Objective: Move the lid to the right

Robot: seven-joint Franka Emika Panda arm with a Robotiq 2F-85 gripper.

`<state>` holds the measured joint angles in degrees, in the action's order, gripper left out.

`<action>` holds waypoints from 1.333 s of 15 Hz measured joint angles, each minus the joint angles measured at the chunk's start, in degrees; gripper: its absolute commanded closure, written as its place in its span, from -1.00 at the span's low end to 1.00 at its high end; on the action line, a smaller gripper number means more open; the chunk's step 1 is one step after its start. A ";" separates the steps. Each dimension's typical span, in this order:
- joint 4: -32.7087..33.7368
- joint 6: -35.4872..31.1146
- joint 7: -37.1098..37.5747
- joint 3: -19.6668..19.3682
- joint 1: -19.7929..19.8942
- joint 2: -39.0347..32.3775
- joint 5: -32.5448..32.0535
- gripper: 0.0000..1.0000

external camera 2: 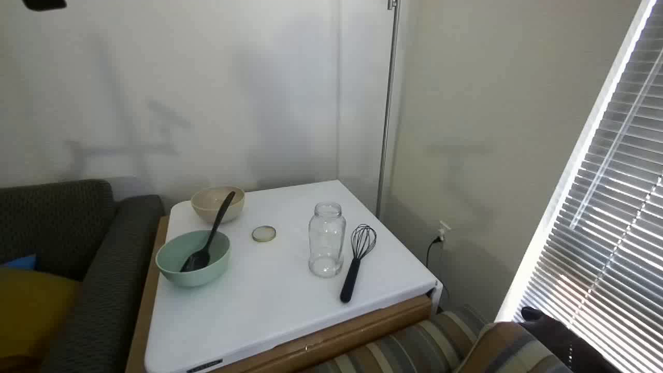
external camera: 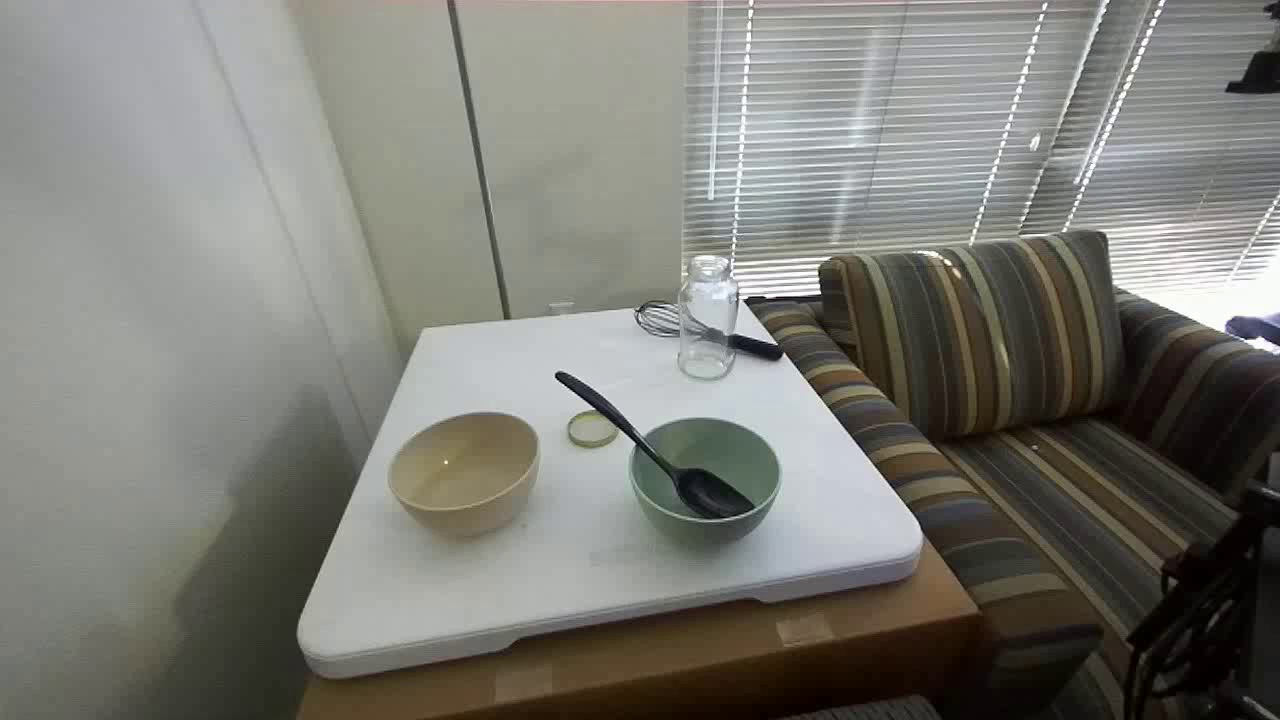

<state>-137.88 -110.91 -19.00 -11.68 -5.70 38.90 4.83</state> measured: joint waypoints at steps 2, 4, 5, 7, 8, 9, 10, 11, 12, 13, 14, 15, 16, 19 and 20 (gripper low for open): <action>0.00 0.00 0.00 0.03 0.01 0.00 0.00 -1.00; 0.21 0.00 0.00 0.15 0.01 -0.14 0.00 -1.00; 0.58 0.00 -0.04 0.25 0.01 -0.41 0.00 -1.00; 2.11 0.09 -0.51 0.42 -0.06 -1.80 0.00 -1.00; 3.32 0.28 -0.93 0.51 -0.17 -3.07 0.00 -1.00; 4.82 0.68 -1.44 0.57 -0.38 -4.68 0.00 -1.00; 6.62 1.12 -2.08 0.64 -0.64 -6.69 0.00 -1.00; 8.63 1.51 -2.74 0.75 -0.92 -9.04 0.01 -1.00; 10.82 2.07 -3.35 0.84 -1.23 -11.59 0.03 -1.00; 13.17 2.95 -3.86 0.98 -1.53 -14.20 0.06 -1.00; 15.63 3.70 -3.95 1.26 -1.65 -16.92 0.07 -1.00; 18.11 4.12 -3.95 1.67 -1.64 -19.72 0.07 -1.00; 20.61 4.55 -3.95 2.09 -1.64 -22.55 0.12 -1.00; 28.14 5.97 -3.95 3.44 -1.51 -30.91 1.41 -1.00; 30.63 6.03 -3.15 3.99 -1.34 -33.59 1.86 -1.00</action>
<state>-107.24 -104.88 -22.16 -7.69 -7.04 5.31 6.69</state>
